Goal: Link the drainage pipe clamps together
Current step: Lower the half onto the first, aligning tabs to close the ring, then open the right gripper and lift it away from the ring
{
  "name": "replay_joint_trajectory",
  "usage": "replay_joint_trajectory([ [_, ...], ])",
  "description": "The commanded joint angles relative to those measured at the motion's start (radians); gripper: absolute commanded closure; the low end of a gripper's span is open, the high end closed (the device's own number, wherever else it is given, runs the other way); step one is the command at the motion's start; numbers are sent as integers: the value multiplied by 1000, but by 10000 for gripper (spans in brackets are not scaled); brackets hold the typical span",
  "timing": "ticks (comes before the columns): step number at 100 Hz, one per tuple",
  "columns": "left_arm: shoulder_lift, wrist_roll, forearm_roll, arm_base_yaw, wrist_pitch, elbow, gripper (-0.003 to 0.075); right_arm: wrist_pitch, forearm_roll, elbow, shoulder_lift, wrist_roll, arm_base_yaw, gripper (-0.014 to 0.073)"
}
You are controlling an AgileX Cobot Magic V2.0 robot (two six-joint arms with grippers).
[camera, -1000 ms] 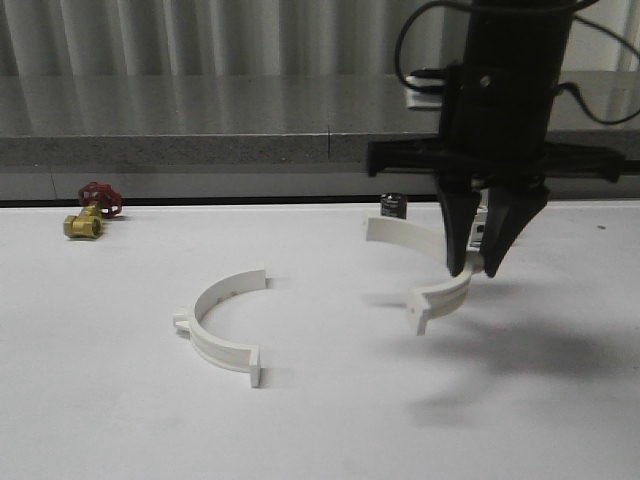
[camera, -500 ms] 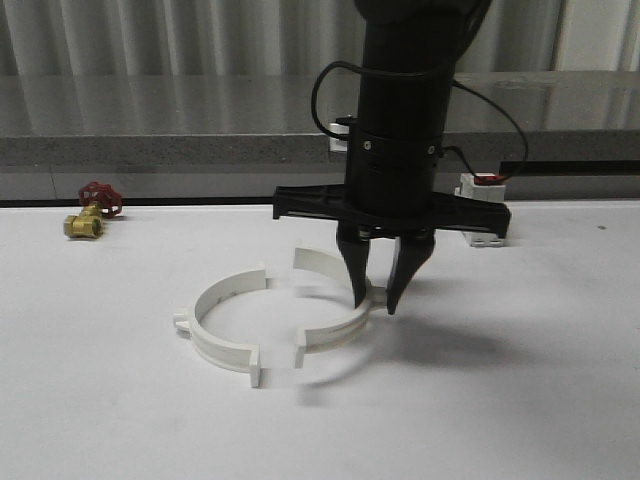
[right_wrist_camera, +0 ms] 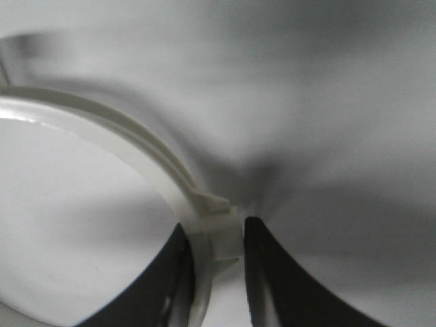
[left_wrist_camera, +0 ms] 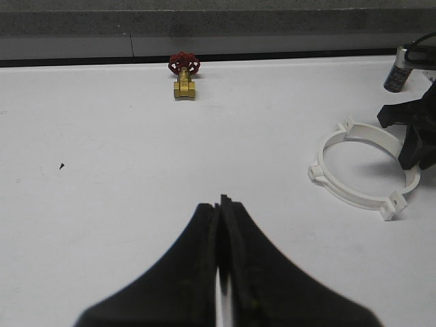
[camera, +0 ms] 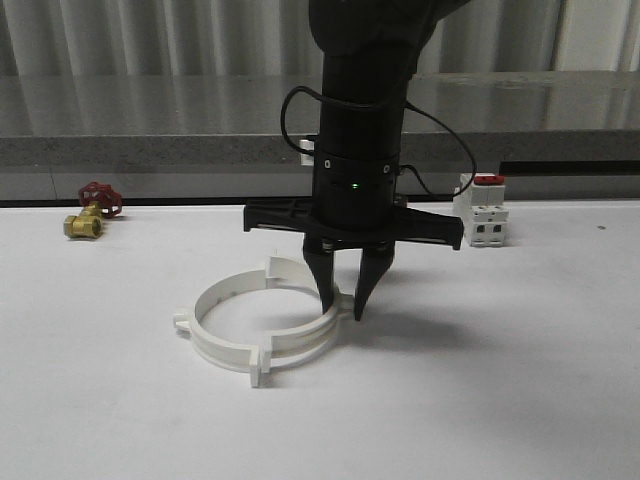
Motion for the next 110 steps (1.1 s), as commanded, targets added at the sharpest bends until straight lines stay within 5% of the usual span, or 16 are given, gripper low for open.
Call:
replay_joint_trajectory([
  [1,11,-2,-15,2,-81,-23,741,-6,-9,-31,-58,2,1,645],
  [15,11,-2,-15,2,-81,-23,741,-6,0,-31,-58,2,2,534],
  [34,11,-2,-15,2,-81,-23,741,-3,0,-31,-59,2,2,188],
  [47,11,-2,-15,2,-81,-23,741,-3,0,-31,-63,2,3,113],
  [78,11,-2,-15,2,-81,-23,741,46,-56,-29,-165,-102,30,161],
  [87,11,-2,-15,2,-81,-23,741,100,-76,-26,-201,-175,30,289],
  [104,11,-2,-15,2,-81,-23,741,190,-161,-26,-273,-222,24,660],
  [110,11,-2,-15,2,-81,-23,741,200,-187,-26,-304,-245,14,651],
])
